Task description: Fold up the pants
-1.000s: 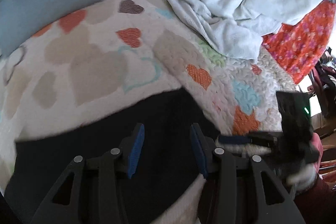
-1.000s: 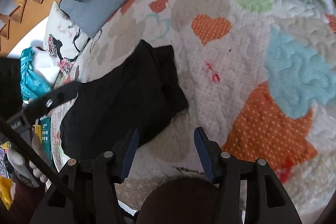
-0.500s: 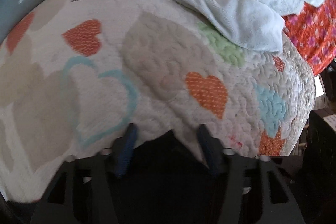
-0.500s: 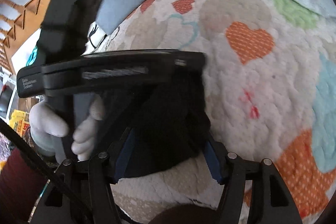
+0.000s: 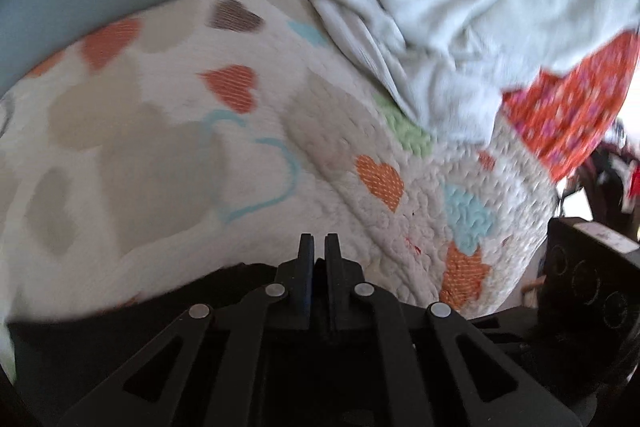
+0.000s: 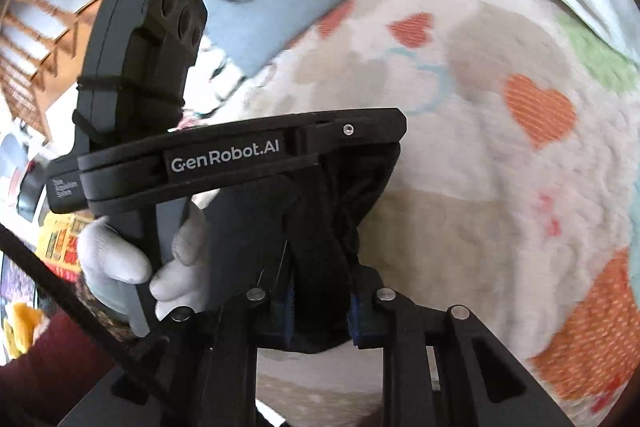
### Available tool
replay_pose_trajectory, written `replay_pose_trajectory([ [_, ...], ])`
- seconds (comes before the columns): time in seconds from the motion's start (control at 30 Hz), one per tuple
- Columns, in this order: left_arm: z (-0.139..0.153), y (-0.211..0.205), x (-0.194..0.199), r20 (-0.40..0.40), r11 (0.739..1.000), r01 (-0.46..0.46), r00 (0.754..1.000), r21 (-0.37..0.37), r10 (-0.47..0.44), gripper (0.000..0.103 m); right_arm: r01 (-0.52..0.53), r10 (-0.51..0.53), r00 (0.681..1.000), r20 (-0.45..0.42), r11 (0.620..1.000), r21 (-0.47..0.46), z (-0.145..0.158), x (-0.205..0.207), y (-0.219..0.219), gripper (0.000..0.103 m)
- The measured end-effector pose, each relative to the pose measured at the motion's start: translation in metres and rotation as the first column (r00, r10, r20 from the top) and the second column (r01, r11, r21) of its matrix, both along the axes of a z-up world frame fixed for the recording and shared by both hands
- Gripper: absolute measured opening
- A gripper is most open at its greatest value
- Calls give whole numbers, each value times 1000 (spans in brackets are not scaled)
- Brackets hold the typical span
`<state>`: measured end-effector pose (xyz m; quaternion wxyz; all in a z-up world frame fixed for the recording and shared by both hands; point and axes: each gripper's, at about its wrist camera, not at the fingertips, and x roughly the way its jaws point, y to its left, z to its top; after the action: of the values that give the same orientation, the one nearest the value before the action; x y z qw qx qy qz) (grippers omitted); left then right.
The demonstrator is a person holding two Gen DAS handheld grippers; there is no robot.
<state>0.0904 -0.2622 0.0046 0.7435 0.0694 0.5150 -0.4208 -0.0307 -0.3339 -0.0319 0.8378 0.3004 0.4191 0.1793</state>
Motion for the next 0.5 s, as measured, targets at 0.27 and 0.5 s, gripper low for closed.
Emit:
replay_pose_trajectory([
  [0.27,-12,151,9,-148,943,-296,950,-153,275,5,-205,206,978,-8,969,-136,14,31,117,22],
  [0.5,-44,275,2,-341,790,-549,823,-272,454,14,-368,351,929,-113,905,-211,-25,63,202,40],
])
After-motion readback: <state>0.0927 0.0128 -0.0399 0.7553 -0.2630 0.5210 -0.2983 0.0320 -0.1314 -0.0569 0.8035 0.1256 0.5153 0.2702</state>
